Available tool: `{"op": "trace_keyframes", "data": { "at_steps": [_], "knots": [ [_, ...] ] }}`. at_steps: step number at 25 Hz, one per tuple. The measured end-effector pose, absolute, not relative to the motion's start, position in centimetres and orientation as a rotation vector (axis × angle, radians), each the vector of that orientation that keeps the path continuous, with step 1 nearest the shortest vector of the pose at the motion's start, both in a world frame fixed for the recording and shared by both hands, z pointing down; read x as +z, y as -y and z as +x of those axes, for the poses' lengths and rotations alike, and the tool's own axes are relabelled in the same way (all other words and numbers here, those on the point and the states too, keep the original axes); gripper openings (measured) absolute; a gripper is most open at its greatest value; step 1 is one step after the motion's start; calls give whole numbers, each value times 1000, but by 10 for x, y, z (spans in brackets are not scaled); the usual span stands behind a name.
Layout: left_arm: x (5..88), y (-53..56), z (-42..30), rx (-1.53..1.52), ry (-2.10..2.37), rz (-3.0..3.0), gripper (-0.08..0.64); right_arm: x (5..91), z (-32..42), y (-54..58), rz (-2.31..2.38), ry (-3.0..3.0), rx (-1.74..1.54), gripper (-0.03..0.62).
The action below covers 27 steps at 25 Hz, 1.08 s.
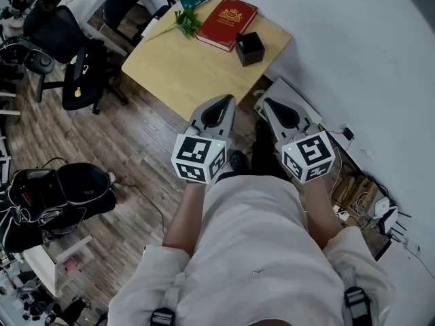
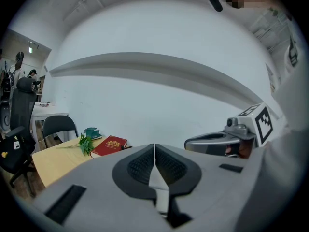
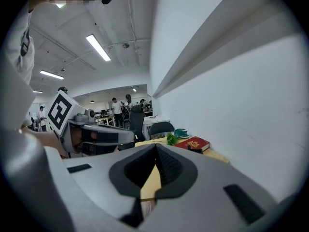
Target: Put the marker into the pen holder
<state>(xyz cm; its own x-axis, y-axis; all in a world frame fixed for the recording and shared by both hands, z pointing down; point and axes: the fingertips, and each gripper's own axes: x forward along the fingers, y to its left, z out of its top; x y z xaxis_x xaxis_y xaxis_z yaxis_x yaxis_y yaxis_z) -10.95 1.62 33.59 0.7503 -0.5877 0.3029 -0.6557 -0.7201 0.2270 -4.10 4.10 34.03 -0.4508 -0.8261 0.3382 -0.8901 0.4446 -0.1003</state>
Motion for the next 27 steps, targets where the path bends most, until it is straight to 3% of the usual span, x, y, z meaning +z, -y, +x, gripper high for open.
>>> {"op": "trace_keyframes", "data": {
  "at_steps": [27],
  "knots": [
    [338, -19, -96, 303, 915, 2641, 12, 333, -34, -40, 1511, 2444, 361, -2]
  ]
}}
